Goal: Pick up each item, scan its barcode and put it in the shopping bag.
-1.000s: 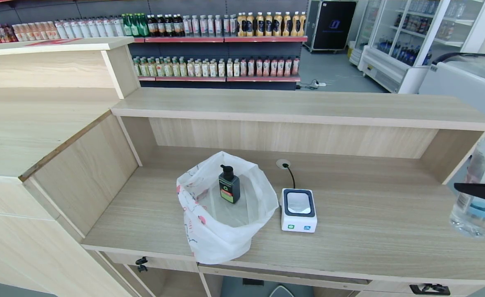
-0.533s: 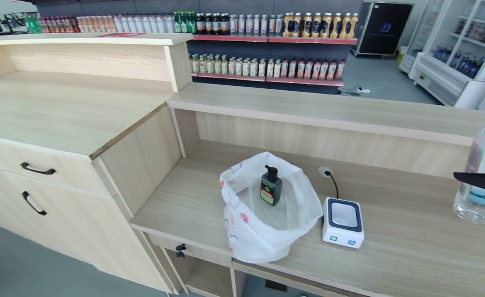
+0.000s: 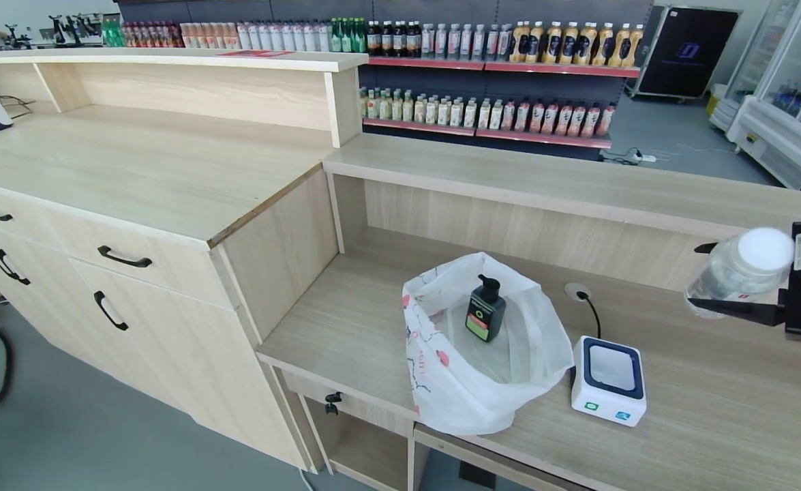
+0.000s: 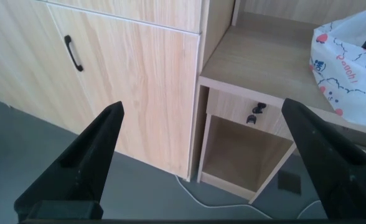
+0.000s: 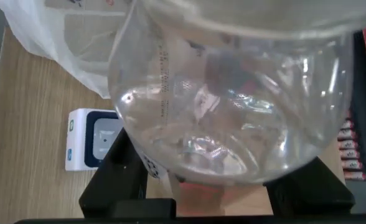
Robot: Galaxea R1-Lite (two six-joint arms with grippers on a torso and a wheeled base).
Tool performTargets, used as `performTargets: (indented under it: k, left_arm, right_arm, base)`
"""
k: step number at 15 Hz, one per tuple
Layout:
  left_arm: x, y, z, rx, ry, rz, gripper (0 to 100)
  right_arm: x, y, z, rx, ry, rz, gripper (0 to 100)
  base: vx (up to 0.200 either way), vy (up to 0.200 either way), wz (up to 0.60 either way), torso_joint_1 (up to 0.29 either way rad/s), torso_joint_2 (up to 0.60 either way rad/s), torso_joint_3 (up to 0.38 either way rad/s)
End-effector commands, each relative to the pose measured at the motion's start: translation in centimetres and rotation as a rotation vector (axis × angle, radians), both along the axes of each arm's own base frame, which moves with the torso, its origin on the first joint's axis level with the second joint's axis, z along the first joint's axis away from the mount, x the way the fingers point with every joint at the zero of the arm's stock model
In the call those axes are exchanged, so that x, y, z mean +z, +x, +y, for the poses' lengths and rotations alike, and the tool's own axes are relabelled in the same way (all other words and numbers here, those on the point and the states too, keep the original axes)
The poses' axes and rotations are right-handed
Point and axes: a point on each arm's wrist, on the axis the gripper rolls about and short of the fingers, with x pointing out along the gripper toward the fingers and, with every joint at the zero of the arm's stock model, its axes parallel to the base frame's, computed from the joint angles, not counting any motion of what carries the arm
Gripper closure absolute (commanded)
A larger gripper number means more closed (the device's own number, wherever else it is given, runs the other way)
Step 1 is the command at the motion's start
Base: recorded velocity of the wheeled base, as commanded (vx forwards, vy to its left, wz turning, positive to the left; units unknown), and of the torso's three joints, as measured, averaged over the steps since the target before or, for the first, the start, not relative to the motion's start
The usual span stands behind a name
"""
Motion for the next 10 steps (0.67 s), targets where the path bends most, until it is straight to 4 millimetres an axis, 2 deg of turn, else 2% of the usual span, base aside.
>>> performTargets:
  k: [1, 4, 10]
  left_arm:
    - [0.0, 0.0, 0.0, 0.001, 0.000, -0.001, 0]
    - [0.0, 0.0, 0.0, 0.001, 0.000, -0.001, 0]
    - [0.0, 0.0, 0.0, 0.001, 0.000, -0.001, 0]
  right_arm:
    - [-2.8, 3.2, -0.9, 0.077, -0.002, 0.029, 100]
    - [-4.7, 5.2, -1.3, 0.169, -0.011, 0.004, 100]
    - [-7.9, 9.2, 0.5, 0.349, -0.025, -0.040, 100]
  base:
    - [0.000, 0.000, 0.00, 0.000, 0.00, 0.000]
    - [0.000, 0.000, 0.00, 0.000, 0.00, 0.000]
    - [0.000, 0.000, 0.00, 0.000, 0.00, 0.000]
